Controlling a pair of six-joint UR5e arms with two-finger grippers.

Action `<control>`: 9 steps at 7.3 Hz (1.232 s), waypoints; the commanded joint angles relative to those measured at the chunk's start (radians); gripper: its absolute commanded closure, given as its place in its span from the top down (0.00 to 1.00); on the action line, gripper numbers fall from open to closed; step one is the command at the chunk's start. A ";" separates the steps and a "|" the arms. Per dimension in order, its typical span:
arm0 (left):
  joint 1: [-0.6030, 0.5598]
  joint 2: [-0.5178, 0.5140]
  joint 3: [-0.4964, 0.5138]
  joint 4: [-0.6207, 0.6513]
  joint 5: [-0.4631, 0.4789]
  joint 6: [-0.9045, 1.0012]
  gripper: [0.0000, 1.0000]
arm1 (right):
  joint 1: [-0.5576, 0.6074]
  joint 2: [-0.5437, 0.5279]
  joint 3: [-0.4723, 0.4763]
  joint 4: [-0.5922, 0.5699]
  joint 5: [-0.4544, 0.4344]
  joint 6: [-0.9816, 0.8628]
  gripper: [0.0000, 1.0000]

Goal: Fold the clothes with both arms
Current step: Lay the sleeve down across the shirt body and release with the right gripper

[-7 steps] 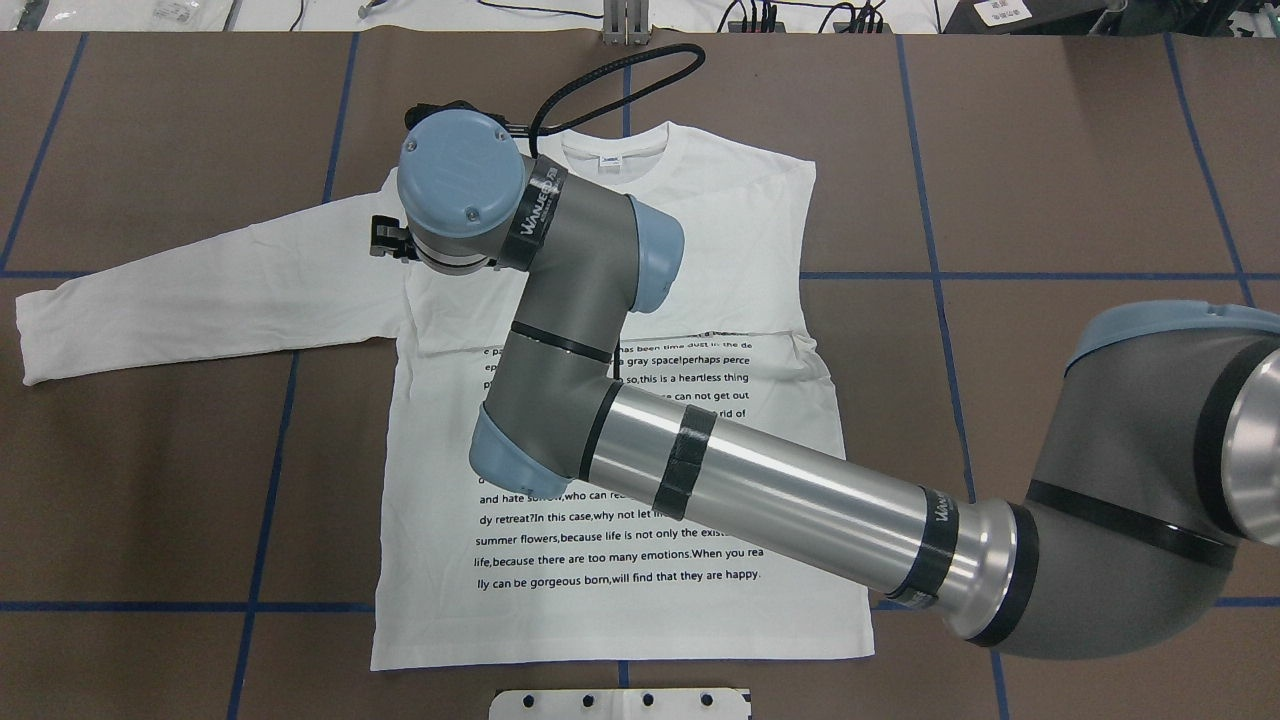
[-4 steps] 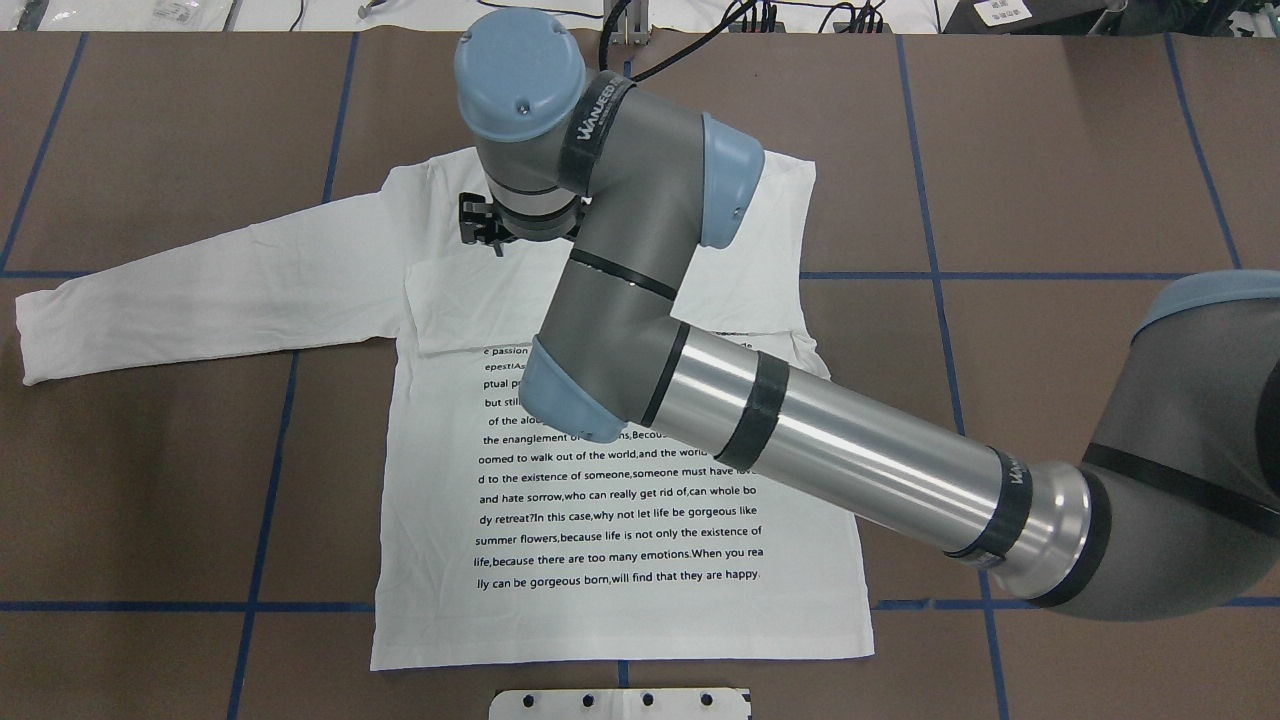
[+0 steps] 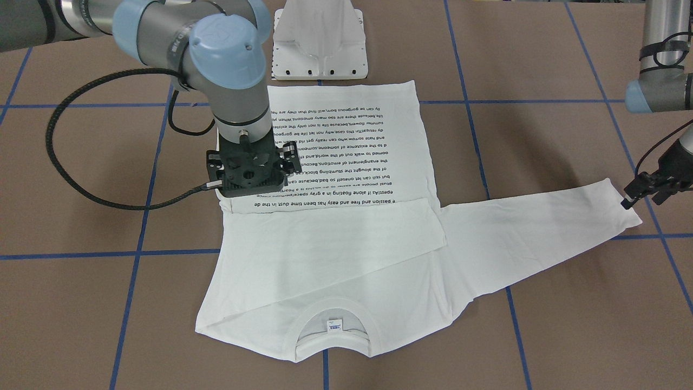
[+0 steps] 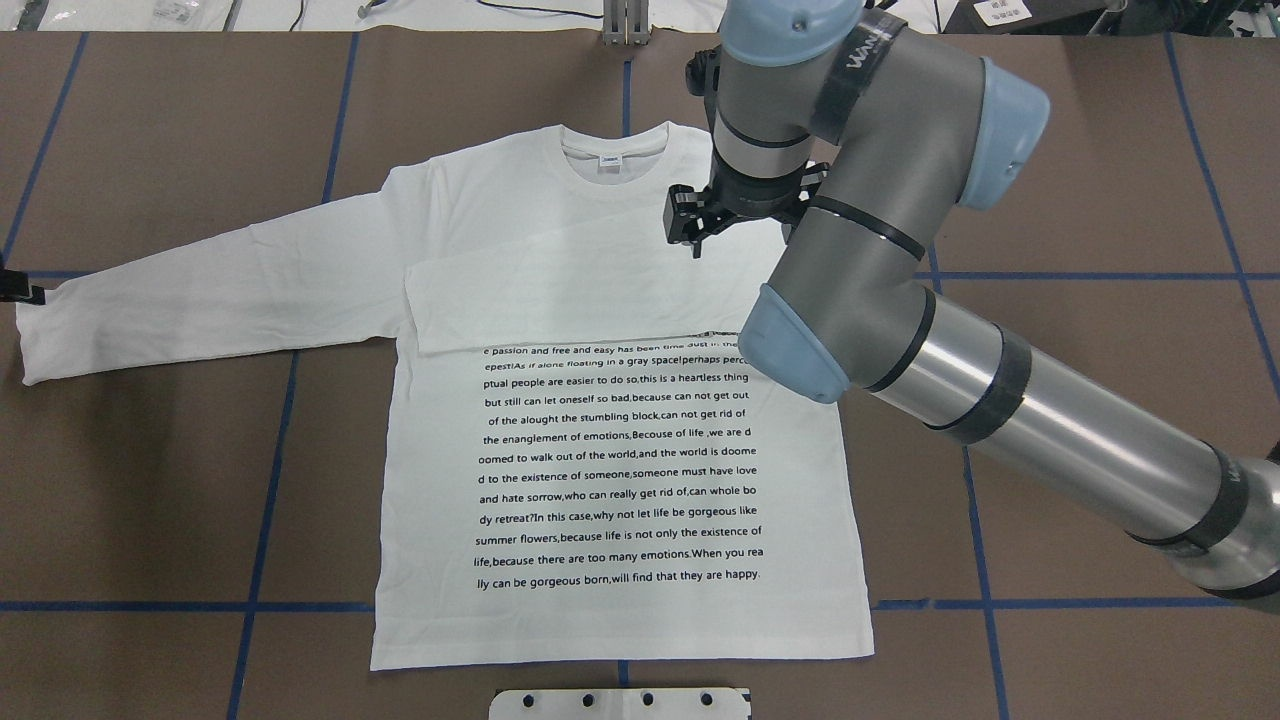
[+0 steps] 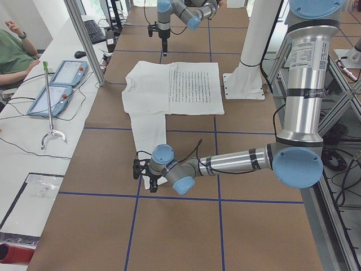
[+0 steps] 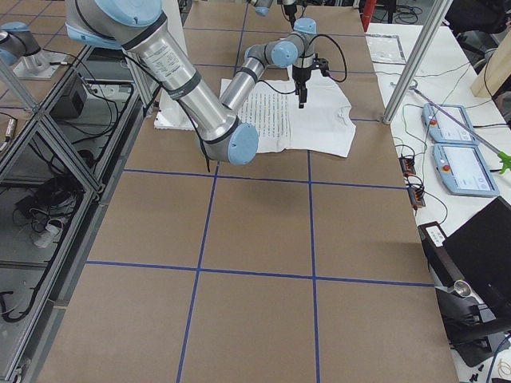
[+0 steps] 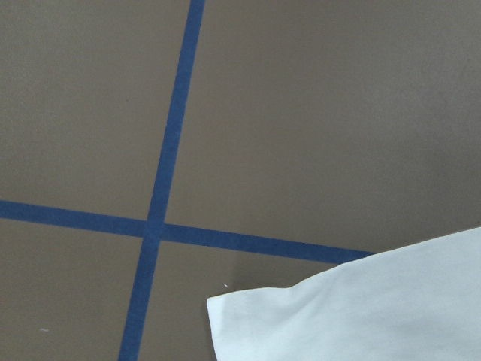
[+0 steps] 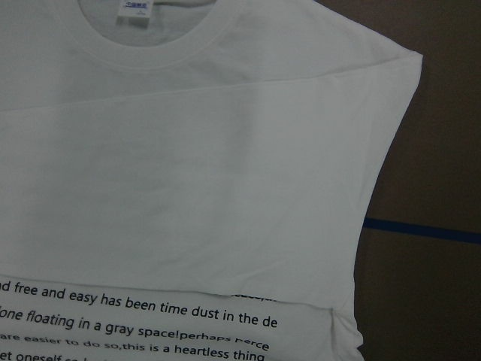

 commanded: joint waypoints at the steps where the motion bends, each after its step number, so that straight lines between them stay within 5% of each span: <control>1: 0.060 0.000 0.002 0.001 0.049 -0.025 0.99 | 0.037 -0.037 0.032 -0.020 0.052 -0.034 1.00; 9: 0.061 0.013 0.013 0.004 0.049 -0.022 0.74 | 0.037 -0.054 0.054 -0.018 0.057 -0.032 1.00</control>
